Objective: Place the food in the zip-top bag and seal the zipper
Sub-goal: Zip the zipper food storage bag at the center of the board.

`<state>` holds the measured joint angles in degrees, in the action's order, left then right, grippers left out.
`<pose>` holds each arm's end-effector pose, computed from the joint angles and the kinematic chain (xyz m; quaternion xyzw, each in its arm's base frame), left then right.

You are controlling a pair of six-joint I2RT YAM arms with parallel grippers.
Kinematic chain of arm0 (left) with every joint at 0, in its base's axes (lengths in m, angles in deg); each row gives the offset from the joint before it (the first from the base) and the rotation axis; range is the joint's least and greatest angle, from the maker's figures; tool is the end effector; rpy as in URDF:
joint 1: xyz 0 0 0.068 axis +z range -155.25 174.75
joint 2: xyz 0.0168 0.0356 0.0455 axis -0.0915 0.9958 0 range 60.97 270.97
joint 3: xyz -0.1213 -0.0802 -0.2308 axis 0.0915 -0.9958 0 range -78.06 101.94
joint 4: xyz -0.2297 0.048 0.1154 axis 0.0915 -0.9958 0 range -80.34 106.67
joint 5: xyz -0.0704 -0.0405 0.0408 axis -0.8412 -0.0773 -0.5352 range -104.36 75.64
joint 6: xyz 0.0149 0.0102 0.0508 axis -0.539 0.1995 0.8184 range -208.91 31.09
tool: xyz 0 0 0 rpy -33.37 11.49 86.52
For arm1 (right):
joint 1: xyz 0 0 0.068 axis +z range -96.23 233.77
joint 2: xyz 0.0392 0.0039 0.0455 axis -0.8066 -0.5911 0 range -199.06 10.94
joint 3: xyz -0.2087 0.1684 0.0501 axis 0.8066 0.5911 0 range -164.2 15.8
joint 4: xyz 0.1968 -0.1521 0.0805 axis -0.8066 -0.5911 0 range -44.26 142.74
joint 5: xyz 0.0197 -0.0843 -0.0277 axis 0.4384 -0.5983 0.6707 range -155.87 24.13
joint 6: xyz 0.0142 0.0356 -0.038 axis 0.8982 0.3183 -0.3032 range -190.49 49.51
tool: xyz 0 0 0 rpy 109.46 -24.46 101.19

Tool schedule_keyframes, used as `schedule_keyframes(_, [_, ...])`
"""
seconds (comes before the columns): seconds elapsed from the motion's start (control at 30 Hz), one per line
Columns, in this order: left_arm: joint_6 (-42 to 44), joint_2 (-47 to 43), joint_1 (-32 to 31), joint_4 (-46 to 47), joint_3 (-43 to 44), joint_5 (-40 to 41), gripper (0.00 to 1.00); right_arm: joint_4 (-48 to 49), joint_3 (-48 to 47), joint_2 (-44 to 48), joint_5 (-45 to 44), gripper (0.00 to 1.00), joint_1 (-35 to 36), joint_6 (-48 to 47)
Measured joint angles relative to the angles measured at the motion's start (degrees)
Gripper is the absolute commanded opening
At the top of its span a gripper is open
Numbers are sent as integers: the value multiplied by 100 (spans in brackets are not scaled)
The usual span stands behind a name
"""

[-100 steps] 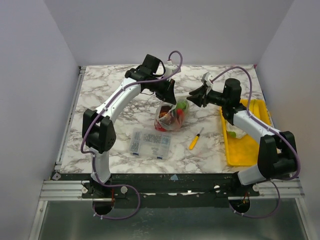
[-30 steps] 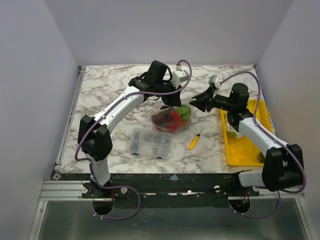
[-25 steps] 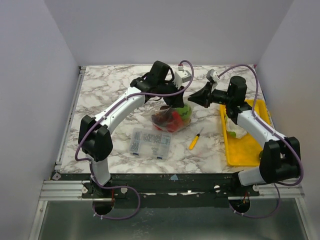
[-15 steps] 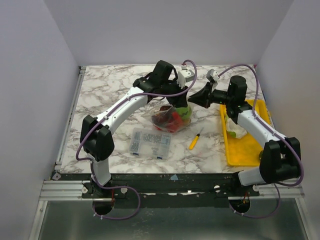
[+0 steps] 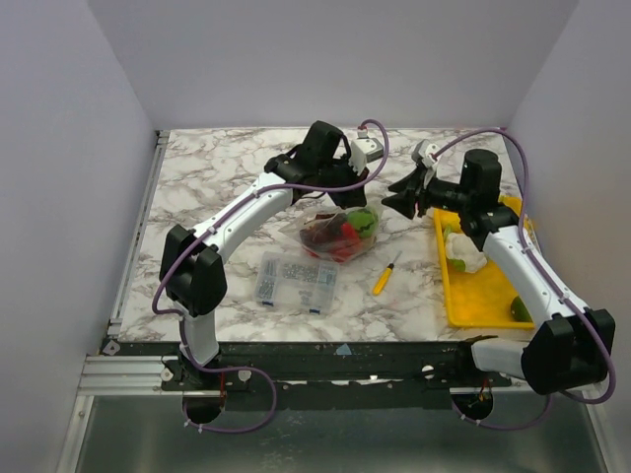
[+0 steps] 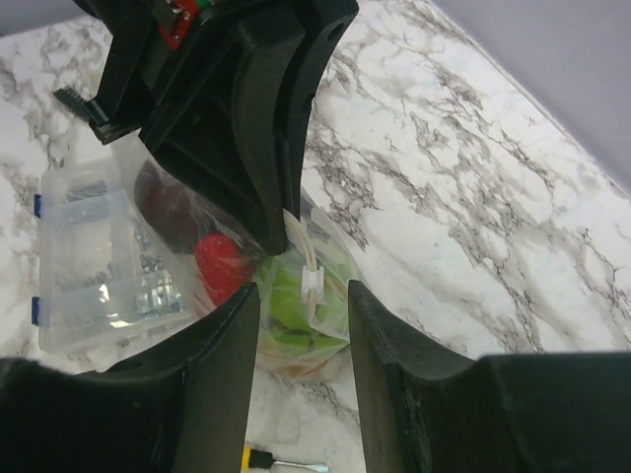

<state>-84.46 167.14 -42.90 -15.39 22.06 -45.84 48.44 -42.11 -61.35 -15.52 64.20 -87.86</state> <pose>0.3257 -0.2746 0.3365 0.4216 0.7651 -0.3541 0.3338 0.2738 0.0783 0.3312 -0.4174 0.6542 0.3131 0.5476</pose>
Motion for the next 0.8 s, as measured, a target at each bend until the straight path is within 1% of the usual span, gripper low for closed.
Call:
schedule_keyframes(0.13, [-7, -7, 2, 48, -63, -2, 0, -269, -7, 31, -44, 42, 0, -520])
schedule_keyframes(0.3, [-44, -9, 2, 74, -79, -4, 0, -262, -35, -22, -20, 40, 0, -713])
schedule_keyframes(0.43, [-68, -9, 2, 74, -92, -9, 0, -271, -308, -328, 125, 37, 0, -822])
schedule_keyframes(0.5, [-68, -9, 2, 74, -94, -11, 0, -271, -378, -422, 184, 33, 0, -839])
schedule_keyframes(0.53, [-68, -9, 2, 74, -94, -13, 0, -273, -385, -446, 208, 28, 0, -850])
schedule_keyframes(0.6, [-70, -9, 2, 76, -94, -20, 0, -278, -387, -468, 267, 22, 0, -876])
schedule_keyframes(0.8, [-76, -9, 0, 81, -94, -52, 0, -313, -409, -498, 402, 22, 0, -925])
